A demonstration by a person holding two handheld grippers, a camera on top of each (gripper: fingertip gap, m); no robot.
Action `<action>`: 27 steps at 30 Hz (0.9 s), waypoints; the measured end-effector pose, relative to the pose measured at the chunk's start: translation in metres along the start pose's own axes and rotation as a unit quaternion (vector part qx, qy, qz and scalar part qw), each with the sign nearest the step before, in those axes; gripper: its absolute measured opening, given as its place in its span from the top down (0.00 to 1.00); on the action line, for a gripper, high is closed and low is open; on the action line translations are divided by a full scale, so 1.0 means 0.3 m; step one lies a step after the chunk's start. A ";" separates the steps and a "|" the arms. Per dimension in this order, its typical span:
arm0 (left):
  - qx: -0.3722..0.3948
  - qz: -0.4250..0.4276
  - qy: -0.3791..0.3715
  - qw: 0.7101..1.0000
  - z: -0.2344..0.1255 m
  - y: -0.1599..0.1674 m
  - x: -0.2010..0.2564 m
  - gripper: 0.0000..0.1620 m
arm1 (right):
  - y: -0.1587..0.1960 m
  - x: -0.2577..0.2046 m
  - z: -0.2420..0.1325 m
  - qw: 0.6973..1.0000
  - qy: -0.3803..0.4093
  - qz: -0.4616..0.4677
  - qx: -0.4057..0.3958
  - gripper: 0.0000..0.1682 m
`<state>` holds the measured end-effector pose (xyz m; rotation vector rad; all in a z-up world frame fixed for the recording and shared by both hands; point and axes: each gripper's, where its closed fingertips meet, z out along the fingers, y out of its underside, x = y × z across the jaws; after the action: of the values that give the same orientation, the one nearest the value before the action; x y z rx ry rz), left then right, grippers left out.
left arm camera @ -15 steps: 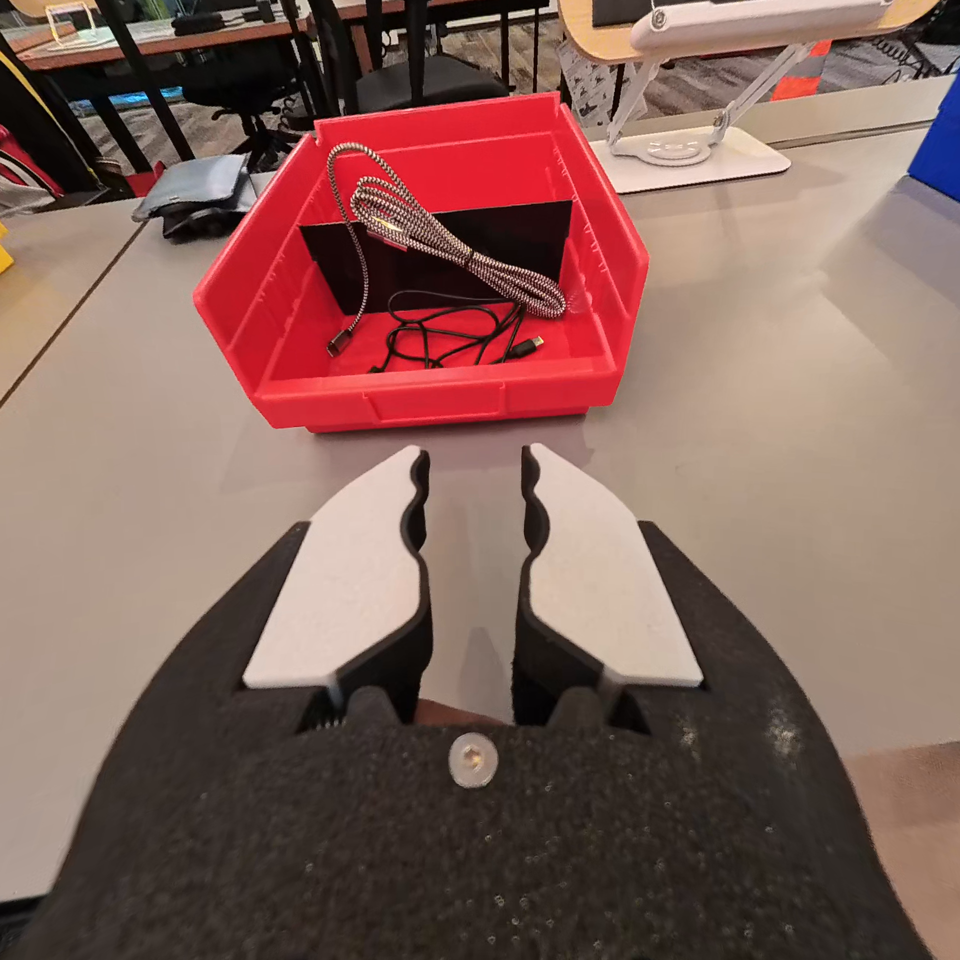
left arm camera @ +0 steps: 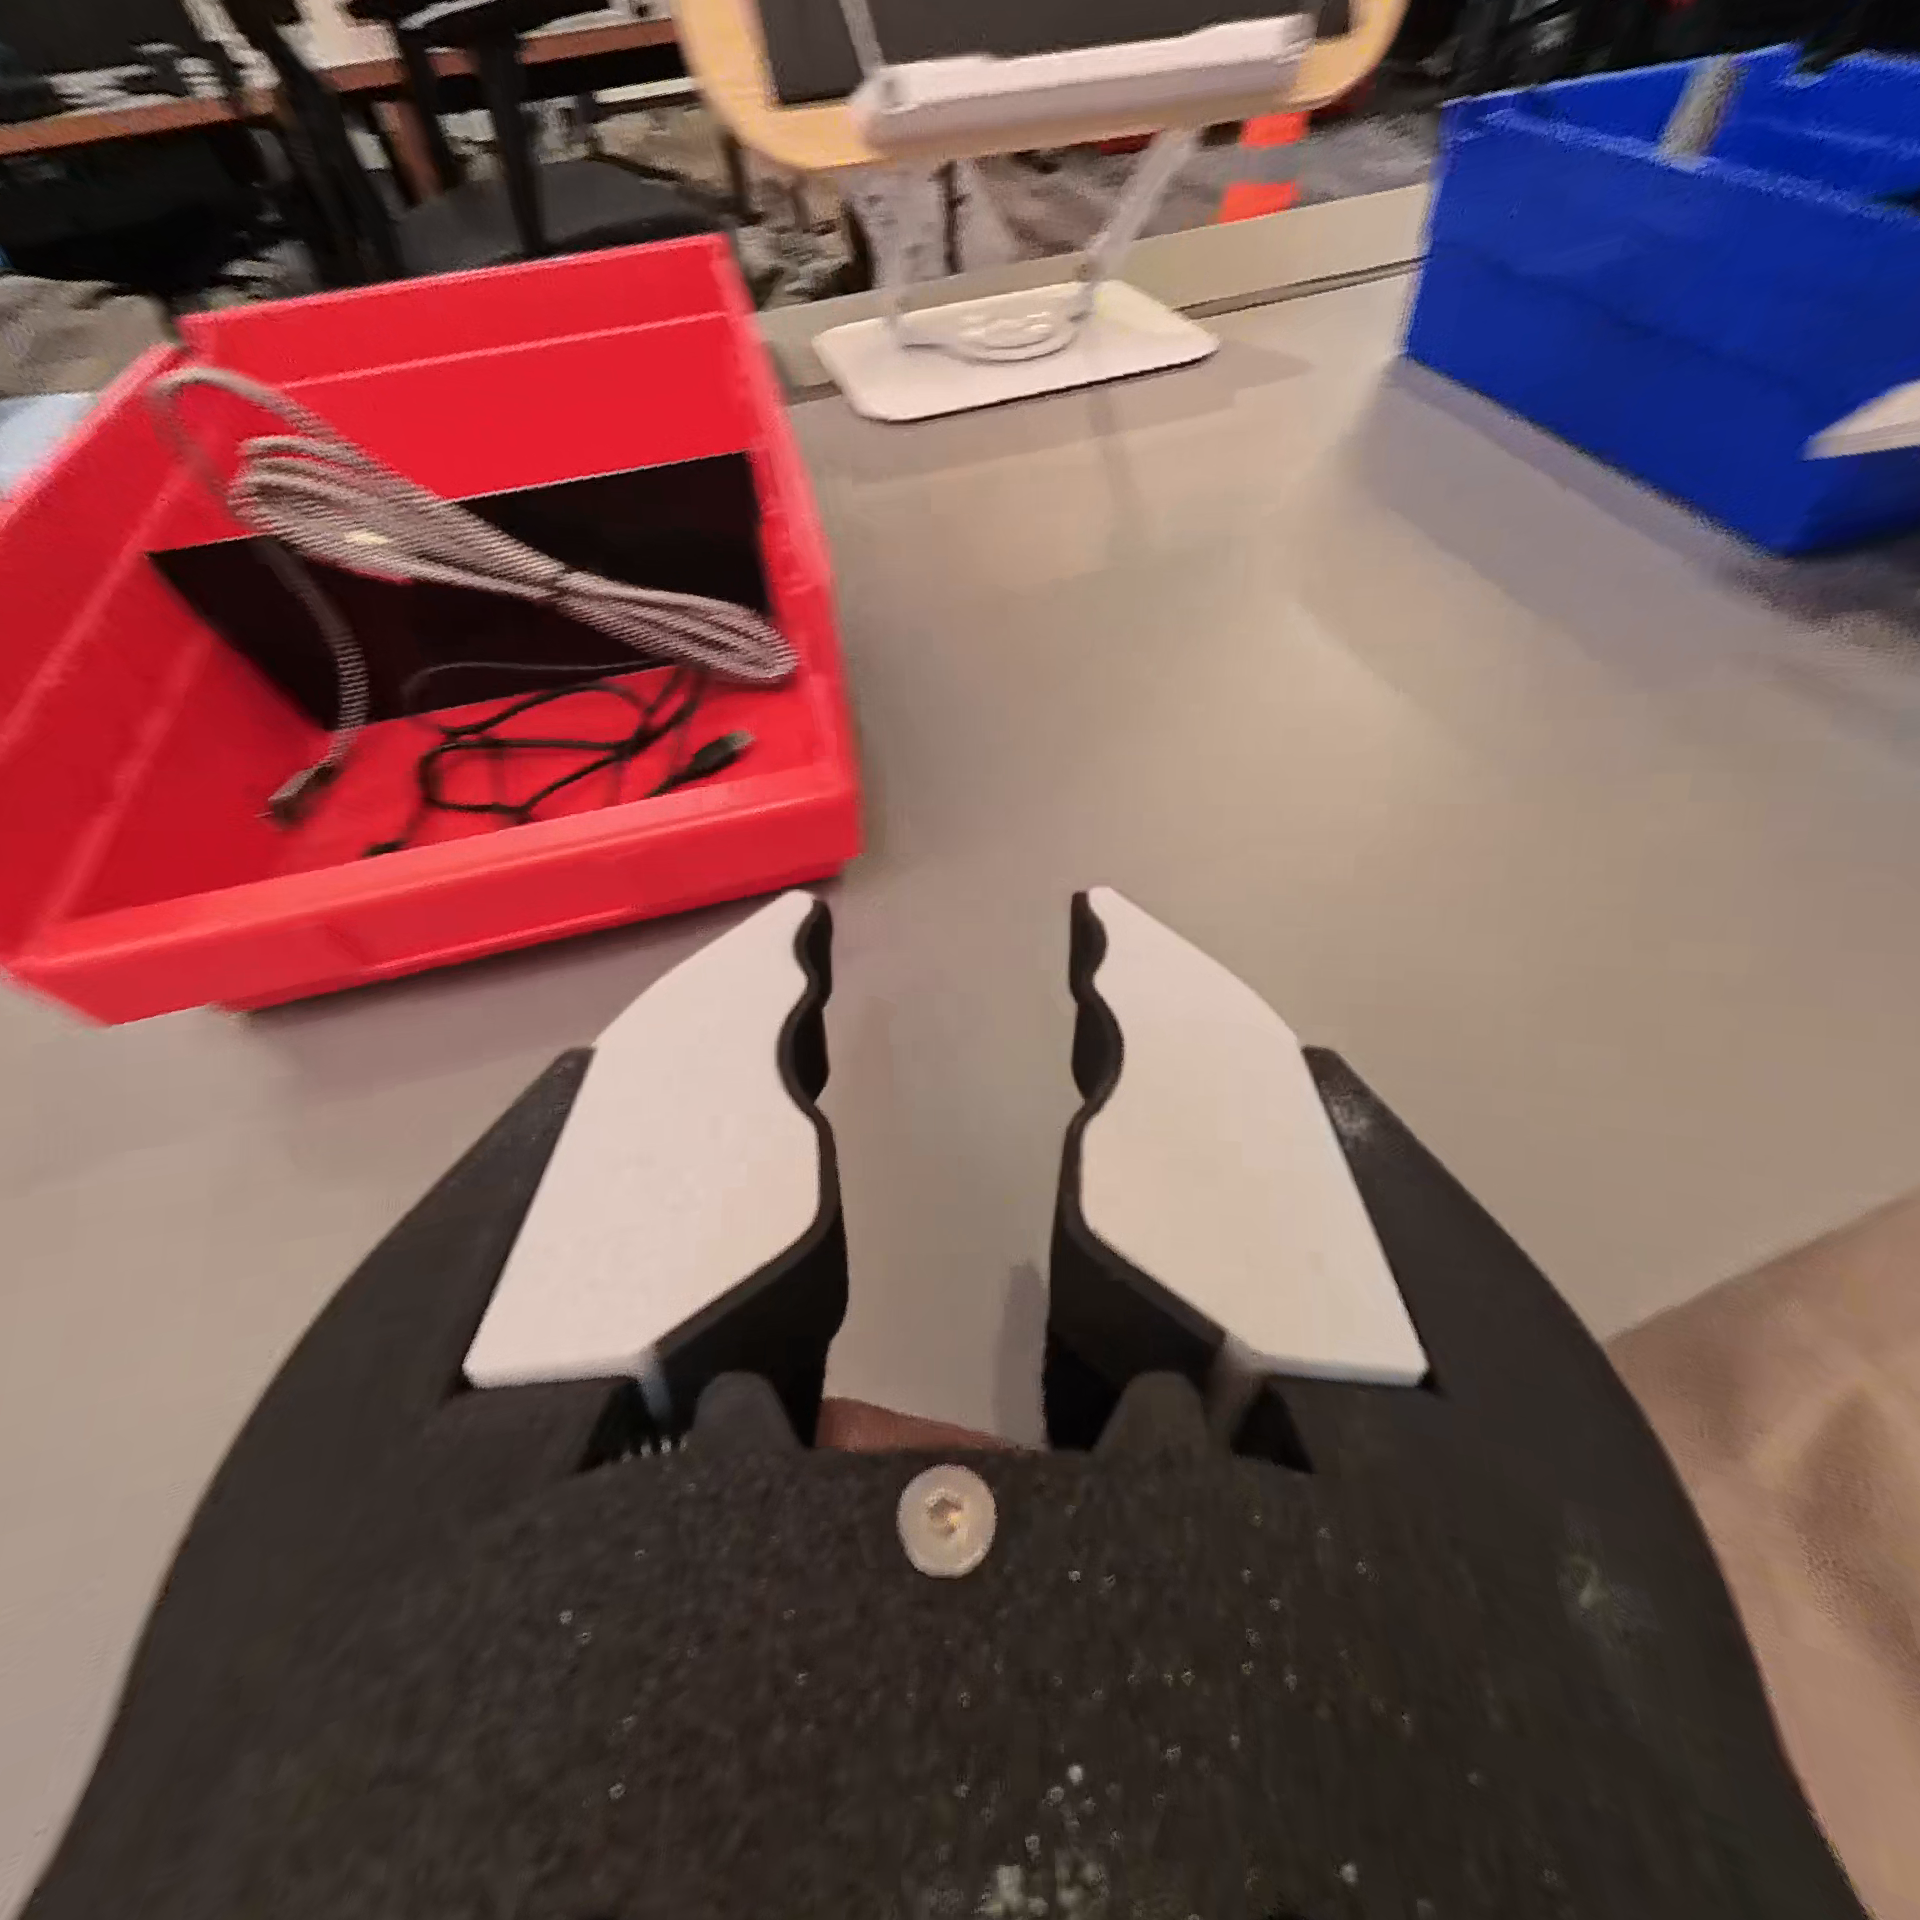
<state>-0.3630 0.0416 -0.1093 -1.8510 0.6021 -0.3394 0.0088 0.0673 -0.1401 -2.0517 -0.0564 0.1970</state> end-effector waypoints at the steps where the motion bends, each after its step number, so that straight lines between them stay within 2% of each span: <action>1: 0.004 0.002 0.020 1.000 0.012 -0.014 0.056 0.73 | -0.012 -0.009 0.013 1.000 0.005 -0.009 0.002 0.63; 4: 0.023 0.014 0.087 0.996 0.066 -0.067 0.248 0.73 | -0.012 -0.043 0.015 0.999 -0.002 -0.039 -0.006 0.64; 8: 0.005 0.051 0.164 0.985 0.209 -0.123 0.519 0.71 | 0.024 -0.150 -0.077 0.995 -0.084 -0.048 -0.007 0.76; 10: -0.006 0.058 0.190 0.980 0.304 -0.160 0.648 0.70 | -0.001 -0.108 -0.156 0.997 -0.051 -0.045 0.029 0.74; 14: -0.022 0.038 0.197 0.979 0.518 -0.251 0.849 0.67 | -0.077 0.160 -0.343 0.984 0.125 -0.029 0.120 0.73; 18: -0.033 0.014 0.168 0.985 0.675 -0.294 0.928 0.68 | -0.060 0.369 -0.427 0.964 0.234 0.013 0.126 0.70; 20: -0.036 0.002 0.158 0.987 0.717 -0.297 0.934 0.73 | -0.037 0.422 -0.407 0.961 0.248 0.037 0.114 0.70; 23: -0.042 -0.003 0.139 0.989 0.758 -0.284 0.912 0.88 | -0.012 0.458 -0.319 0.963 0.254 0.046 0.077 0.72; 25: -0.044 -0.001 0.119 0.992 0.766 -0.283 0.886 0.90 | 0.009 0.468 -0.266 0.962 0.264 0.057 0.046 0.80; 27: -0.051 0.015 0.077 0.996 0.766 -0.280 0.839 0.95 | 0.024 0.449 -0.248 0.964 0.256 0.066 0.025 0.96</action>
<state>-0.0181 0.1051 -0.1259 -1.9229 0.7640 -0.4415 0.1536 0.0158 -0.1280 -1.9981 0.4019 -0.2526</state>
